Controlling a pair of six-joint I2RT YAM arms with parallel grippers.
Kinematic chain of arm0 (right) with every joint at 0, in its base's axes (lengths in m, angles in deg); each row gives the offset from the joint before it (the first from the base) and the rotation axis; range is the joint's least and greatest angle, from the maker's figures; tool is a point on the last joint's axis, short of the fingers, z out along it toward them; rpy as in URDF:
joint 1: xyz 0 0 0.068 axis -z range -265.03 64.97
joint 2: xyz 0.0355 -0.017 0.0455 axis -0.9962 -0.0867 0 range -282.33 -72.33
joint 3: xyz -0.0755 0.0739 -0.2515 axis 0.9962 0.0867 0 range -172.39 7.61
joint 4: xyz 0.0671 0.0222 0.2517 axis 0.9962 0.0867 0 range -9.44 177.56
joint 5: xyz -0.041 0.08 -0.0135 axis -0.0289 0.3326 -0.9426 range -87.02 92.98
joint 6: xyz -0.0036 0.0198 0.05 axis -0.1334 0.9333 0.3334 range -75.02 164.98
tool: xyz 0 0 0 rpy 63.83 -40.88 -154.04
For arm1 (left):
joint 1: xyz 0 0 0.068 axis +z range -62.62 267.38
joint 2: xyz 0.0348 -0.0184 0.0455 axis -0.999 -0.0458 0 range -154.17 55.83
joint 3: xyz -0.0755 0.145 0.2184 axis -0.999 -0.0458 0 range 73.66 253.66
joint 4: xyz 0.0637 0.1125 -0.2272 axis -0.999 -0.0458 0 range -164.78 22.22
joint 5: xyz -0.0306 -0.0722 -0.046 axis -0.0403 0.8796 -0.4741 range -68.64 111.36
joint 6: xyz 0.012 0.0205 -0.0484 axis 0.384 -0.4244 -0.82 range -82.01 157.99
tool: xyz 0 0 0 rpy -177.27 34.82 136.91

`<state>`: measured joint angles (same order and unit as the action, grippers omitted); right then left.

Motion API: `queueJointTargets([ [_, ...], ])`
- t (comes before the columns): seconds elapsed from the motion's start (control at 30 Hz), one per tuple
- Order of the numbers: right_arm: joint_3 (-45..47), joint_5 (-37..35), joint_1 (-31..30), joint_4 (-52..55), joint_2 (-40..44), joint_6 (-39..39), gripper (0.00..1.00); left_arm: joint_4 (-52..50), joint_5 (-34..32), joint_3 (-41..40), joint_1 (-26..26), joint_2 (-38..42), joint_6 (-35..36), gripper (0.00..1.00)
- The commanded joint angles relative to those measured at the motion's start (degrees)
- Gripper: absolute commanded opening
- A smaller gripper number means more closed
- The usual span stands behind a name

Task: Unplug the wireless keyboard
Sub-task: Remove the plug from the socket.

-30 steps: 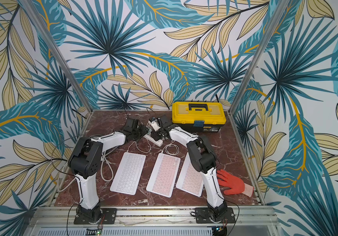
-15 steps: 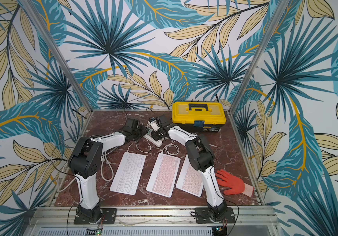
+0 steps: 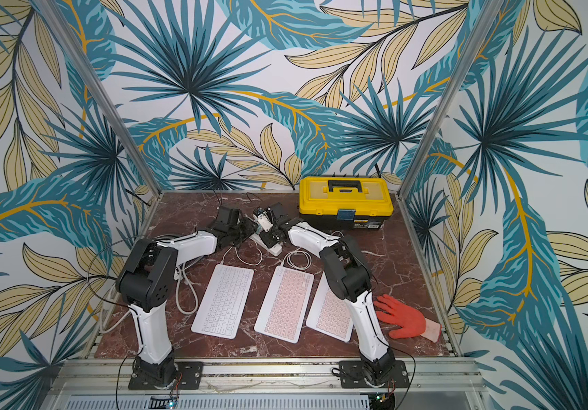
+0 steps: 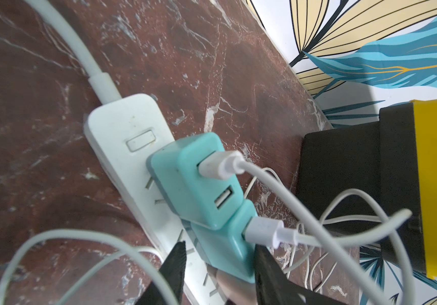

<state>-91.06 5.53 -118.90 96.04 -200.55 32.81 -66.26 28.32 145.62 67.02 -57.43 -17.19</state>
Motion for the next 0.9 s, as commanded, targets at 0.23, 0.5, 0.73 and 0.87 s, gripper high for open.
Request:
queueJointTargets([
  [0.23, 1.21, -2.59, -0.79, -4.80, 3.87, -2.74, 0.23, -9.04, -0.07, -3.76, 0.29, -1.54, 0.20, 0.43],
  [0.5, -0.59, 13.07, 4.47, -3.93, 3.78, 7.92, 0.23, -8.71, 0.10, -5.03, 0.55, -1.48, 0.44, 0.43],
  [0.73, -0.46, 13.25, 5.53, -3.55, 4.47, 8.44, 0.23, -7.89, -0.14, -6.81, 0.80, -0.92, 0.01, 0.43],
  [0.87, -0.07, 5.98, 2.87, -1.56, 4.96, 2.05, 0.23, -7.90, -0.08, -6.68, 0.87, -0.69, 0.02, 0.43],
])
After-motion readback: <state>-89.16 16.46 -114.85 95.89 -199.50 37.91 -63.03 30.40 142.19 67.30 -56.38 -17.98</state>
